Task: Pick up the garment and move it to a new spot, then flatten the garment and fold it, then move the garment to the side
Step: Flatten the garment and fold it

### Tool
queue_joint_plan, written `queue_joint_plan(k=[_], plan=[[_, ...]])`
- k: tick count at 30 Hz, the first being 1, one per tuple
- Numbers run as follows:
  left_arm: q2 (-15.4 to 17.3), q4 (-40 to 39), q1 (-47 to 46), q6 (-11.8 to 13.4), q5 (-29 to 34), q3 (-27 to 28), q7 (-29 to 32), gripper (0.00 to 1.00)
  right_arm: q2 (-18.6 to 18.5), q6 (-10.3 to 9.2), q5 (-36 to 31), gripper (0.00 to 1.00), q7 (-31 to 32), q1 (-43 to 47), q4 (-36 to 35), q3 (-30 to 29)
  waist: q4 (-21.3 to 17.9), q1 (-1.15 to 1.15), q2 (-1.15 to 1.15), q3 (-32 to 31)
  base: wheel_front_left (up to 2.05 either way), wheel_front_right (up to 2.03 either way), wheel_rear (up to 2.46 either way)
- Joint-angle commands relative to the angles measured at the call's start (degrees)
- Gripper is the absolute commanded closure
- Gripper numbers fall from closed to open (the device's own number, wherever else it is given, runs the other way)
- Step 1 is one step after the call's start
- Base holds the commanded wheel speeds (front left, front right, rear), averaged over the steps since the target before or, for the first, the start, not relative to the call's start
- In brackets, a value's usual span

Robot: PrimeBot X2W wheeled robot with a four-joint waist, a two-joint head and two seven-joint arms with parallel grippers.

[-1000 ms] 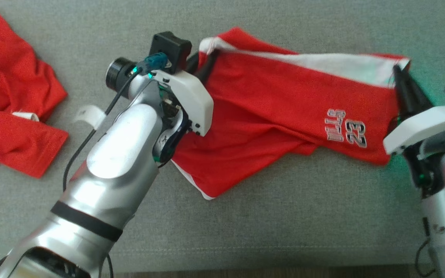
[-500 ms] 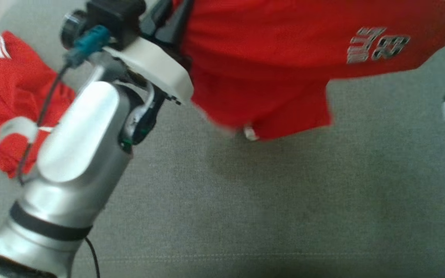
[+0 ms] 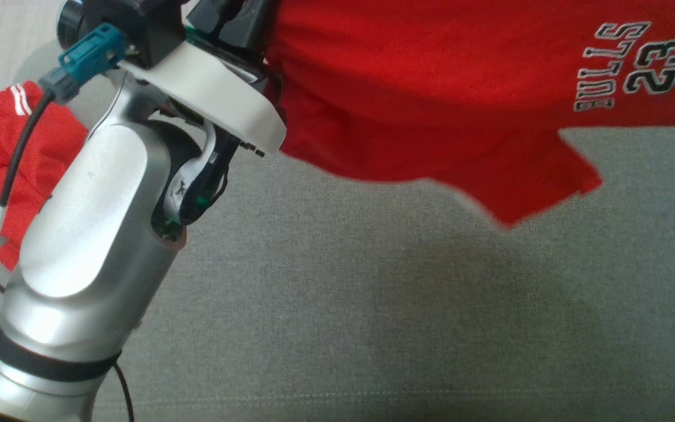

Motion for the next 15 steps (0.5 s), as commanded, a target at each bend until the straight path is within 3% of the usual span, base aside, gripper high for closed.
queue_joint_plan(k=[1,9,15], plan=[[1.8,-0.7,-1.9,0.4,-0.3,2.5,0.1,1.0,-0.1,0.42,1.3,1.0,1.2,-2.4,0.2,1.4,-0.2,0.0,0.0,0.8,0.0,0.0,0.0],[-1.4,9.7,-8.0,-1.5,-1.4,3.1,-3.3,1.0,0.0,0.42,4.7,1.0,-0.4,-11.6,13.0,5.4,-0.6,0.0,0.0,5.7,0.0,0.0,0.0],[-5.0,26.0,-18.1,-4.3,-0.3,4.2,-12.9,1.0,2.2,0.42,5.7,1.0,-7.0,-27.1,30.2,10.4,-2.1,0.0,0.0,8.7,0.0,0.0,0.0]])
